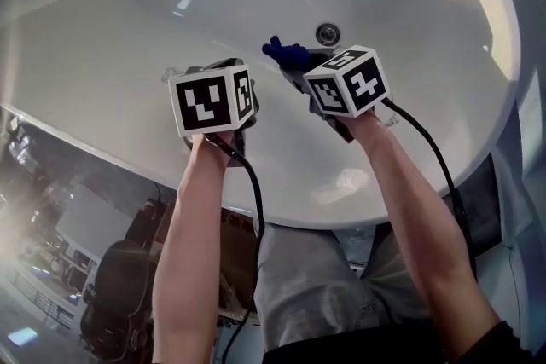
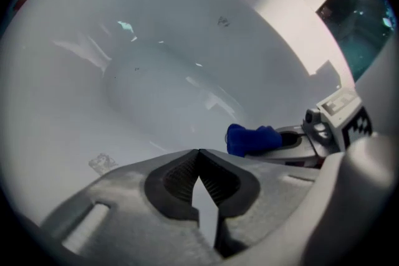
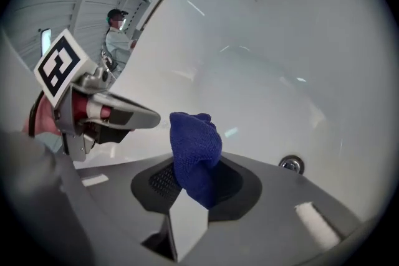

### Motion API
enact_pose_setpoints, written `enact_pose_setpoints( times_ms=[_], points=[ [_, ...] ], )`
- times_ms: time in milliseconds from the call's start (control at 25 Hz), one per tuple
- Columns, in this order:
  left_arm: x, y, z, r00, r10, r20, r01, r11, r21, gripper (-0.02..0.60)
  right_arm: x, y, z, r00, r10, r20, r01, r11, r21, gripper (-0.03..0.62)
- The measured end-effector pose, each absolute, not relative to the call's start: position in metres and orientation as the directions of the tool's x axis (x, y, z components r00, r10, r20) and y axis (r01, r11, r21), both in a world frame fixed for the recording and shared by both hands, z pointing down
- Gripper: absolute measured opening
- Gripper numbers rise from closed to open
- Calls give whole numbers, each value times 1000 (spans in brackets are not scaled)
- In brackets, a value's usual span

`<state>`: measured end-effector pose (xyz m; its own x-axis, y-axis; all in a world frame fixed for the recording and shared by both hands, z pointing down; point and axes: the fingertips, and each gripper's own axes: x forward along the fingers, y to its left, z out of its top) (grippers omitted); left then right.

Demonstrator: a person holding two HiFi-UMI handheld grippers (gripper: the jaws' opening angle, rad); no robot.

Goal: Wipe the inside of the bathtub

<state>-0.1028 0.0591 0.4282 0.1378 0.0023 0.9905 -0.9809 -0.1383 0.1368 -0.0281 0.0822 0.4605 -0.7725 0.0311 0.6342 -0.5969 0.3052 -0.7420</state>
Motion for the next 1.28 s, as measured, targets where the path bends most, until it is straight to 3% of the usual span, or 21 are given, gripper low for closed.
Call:
enact_pose_setpoints(
  times_ms=[160,560,800,1120,1280],
  points=[
    [-83,69,458,143,45,989,-976,-158,148,2,6,76,491,-749,-2,663,-644,239,-727,89],
    [-76,99,552,165,142,976,-981,-83,178,2,30,115,601,-626,121,770,-715,306,-629,89],
    [-77,104,576,168,134,977,-974,-130,186,2,21,141,636,-594,221,774,-677,382,-629,89],
    [-87,110,586,165,132,977,-978,-106,180,2,8,155,659,-574,270,773,-652,422,-631,92],
    [-90,115,585,125,144,982,-973,-176,150,2,2,166,661,-564,290,773,-630,454,-630,91]
  ],
)
